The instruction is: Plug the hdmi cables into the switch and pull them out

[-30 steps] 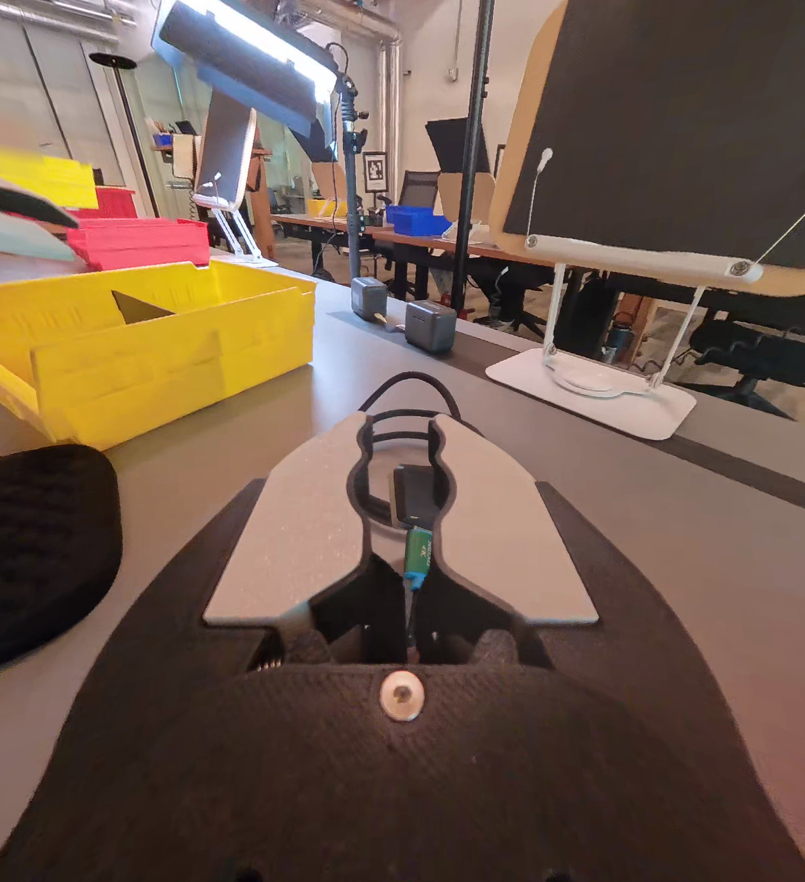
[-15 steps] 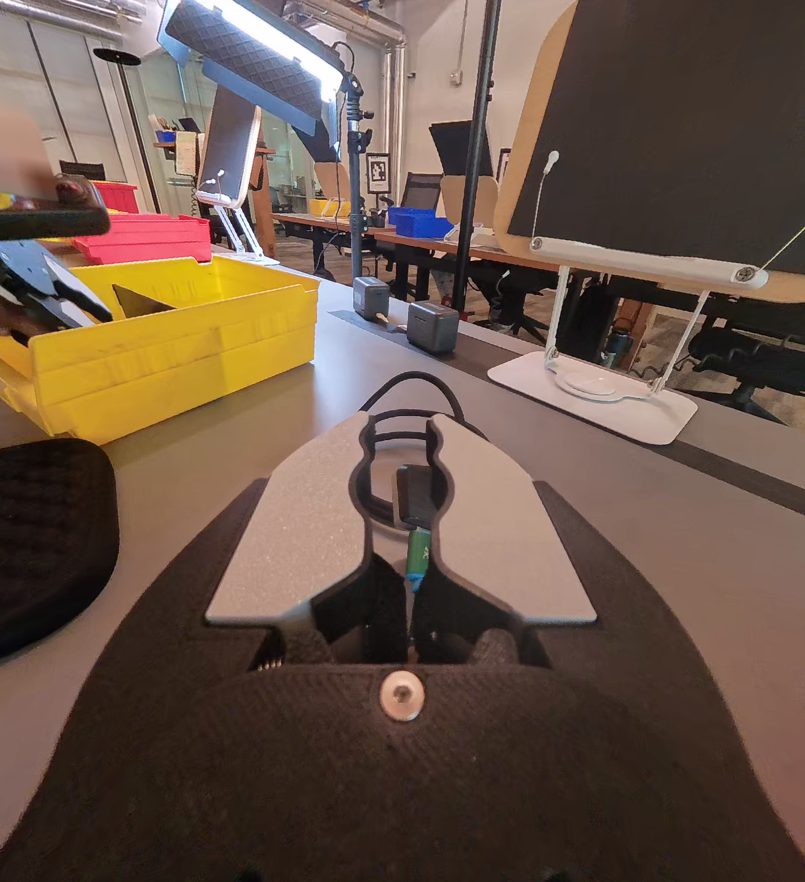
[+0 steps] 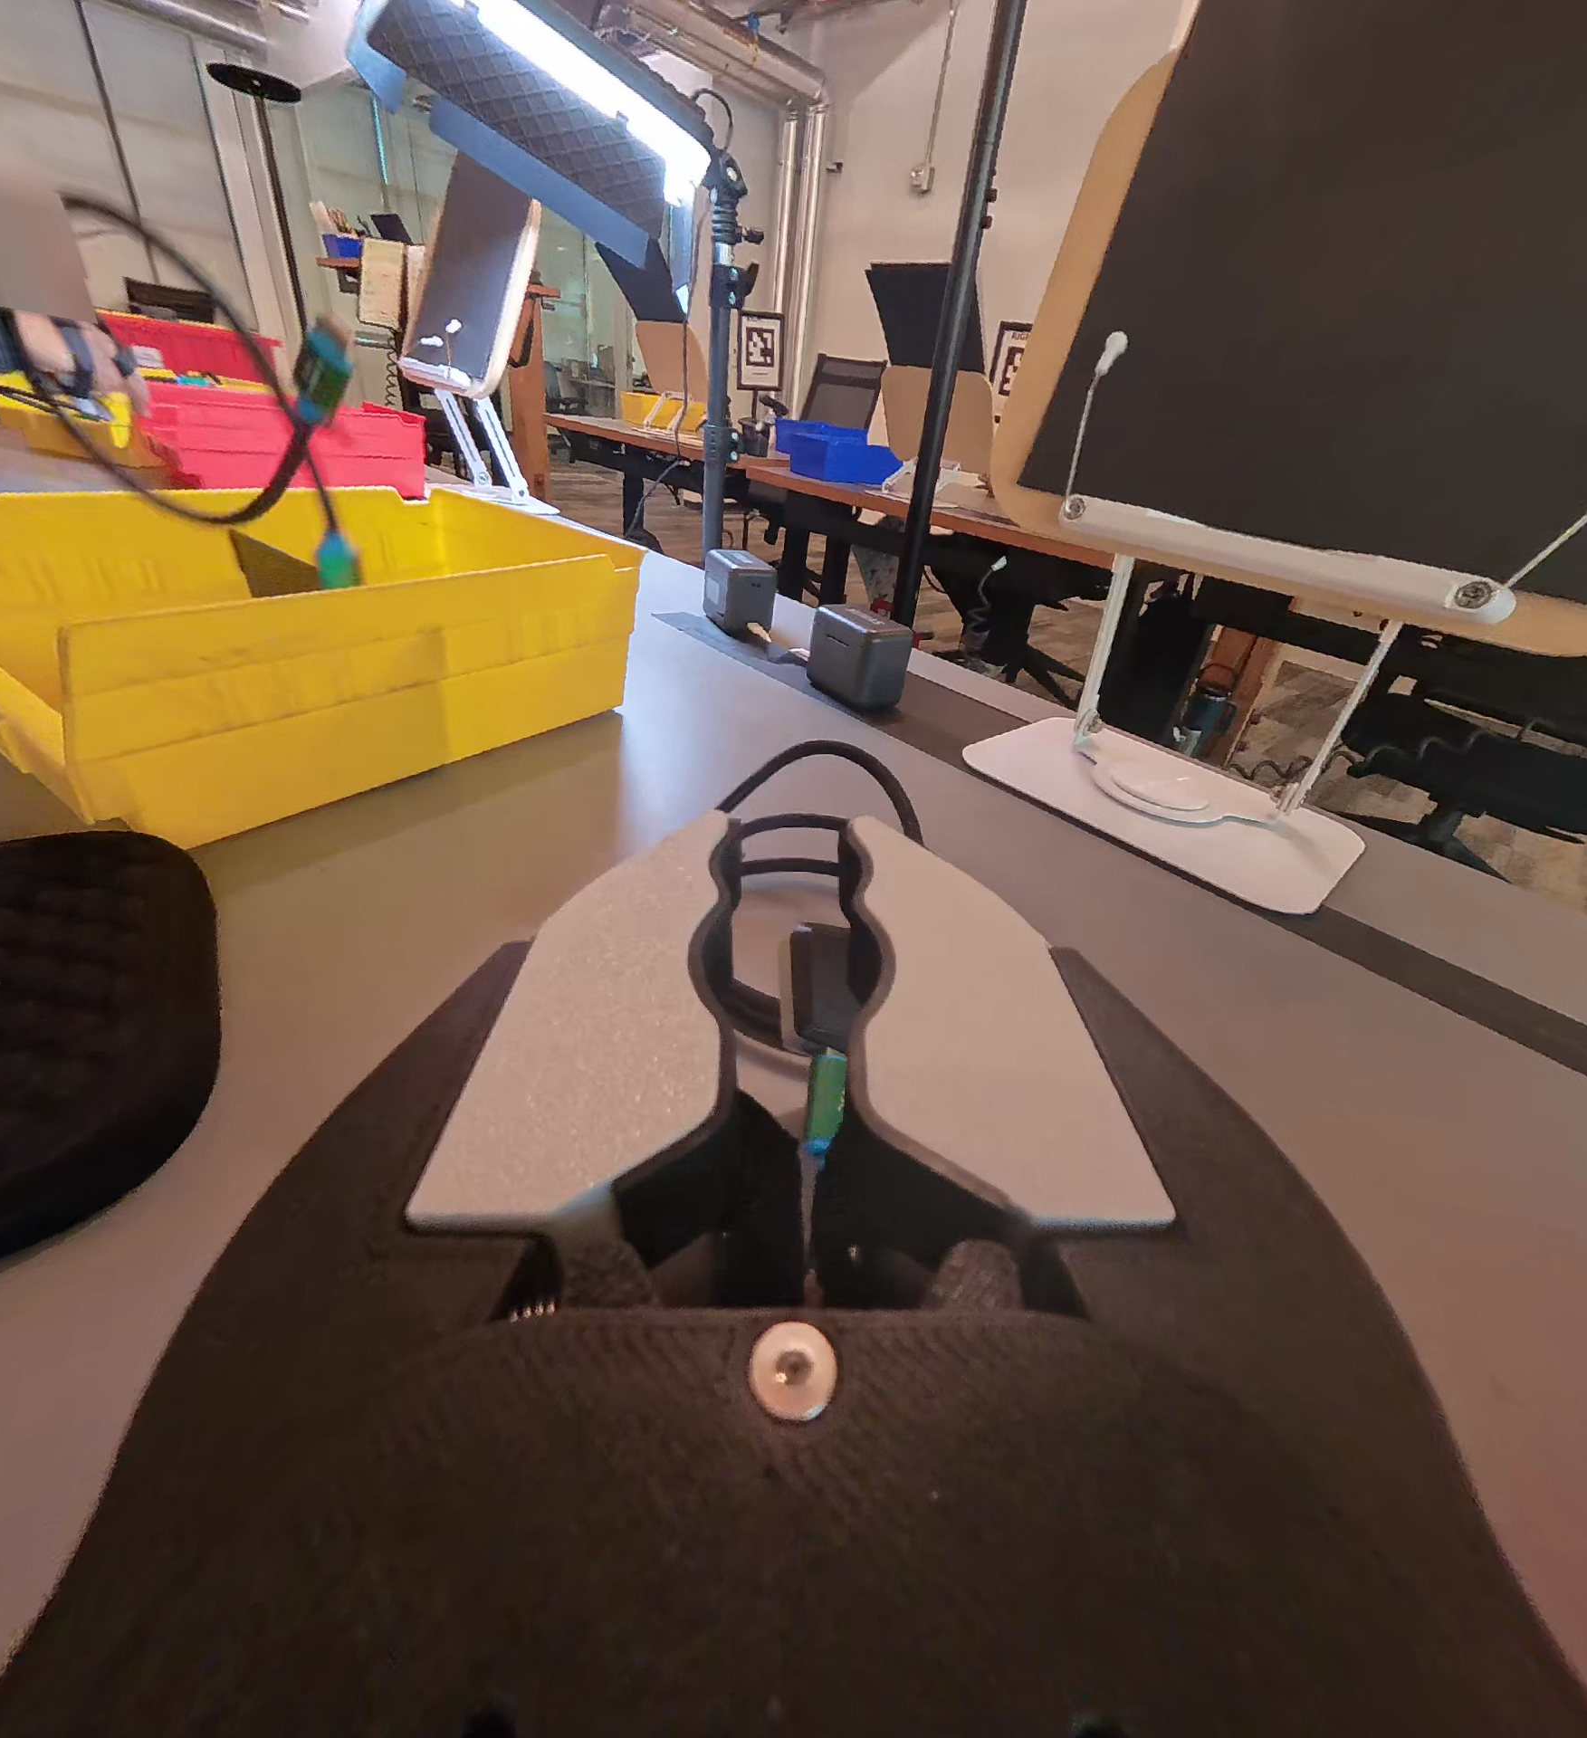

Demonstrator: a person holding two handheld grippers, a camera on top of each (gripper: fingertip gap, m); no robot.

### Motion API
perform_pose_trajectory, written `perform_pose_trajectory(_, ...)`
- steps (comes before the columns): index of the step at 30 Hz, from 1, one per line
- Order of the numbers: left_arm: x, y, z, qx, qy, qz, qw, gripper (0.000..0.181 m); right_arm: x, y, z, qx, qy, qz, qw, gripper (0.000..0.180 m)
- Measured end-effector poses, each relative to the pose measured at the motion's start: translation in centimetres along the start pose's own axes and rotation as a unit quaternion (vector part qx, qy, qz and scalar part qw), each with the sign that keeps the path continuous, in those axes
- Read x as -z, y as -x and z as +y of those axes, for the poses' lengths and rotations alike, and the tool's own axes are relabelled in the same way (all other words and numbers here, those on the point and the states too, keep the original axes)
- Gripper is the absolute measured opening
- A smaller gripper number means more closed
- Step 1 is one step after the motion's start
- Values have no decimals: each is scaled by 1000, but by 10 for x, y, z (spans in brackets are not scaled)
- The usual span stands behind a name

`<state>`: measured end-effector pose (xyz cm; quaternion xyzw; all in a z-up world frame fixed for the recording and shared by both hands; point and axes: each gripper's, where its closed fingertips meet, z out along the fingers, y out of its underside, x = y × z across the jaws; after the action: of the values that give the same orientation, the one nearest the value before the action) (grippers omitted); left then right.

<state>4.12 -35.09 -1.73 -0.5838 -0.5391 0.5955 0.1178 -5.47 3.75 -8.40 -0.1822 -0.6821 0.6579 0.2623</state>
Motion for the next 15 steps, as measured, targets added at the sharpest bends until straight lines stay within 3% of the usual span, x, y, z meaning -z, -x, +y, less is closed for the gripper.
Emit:
perform_pose_trajectory(3, 26, -1, -56, 45, -140, 4, 989, 6, 1, 10, -7, 6, -26, -28, 999, 20)
perform_pose_trajectory(6, 45, -35, -101, 127, -241, 99, 957, 5, 5, 32, -20, 20, -80, -87, 993, 25)
perform_pose_trajectory(12, 55, -166, -160, 229, -281, 352, 863, 7, 28, 44, -58, 10, -206, -107, 973, 48)
perform_pose_trajectory(15, 57, -229, -172, 262, -277, 452, 807, 7, 42, 46, -72, -1, -262, -129, 957, 48)
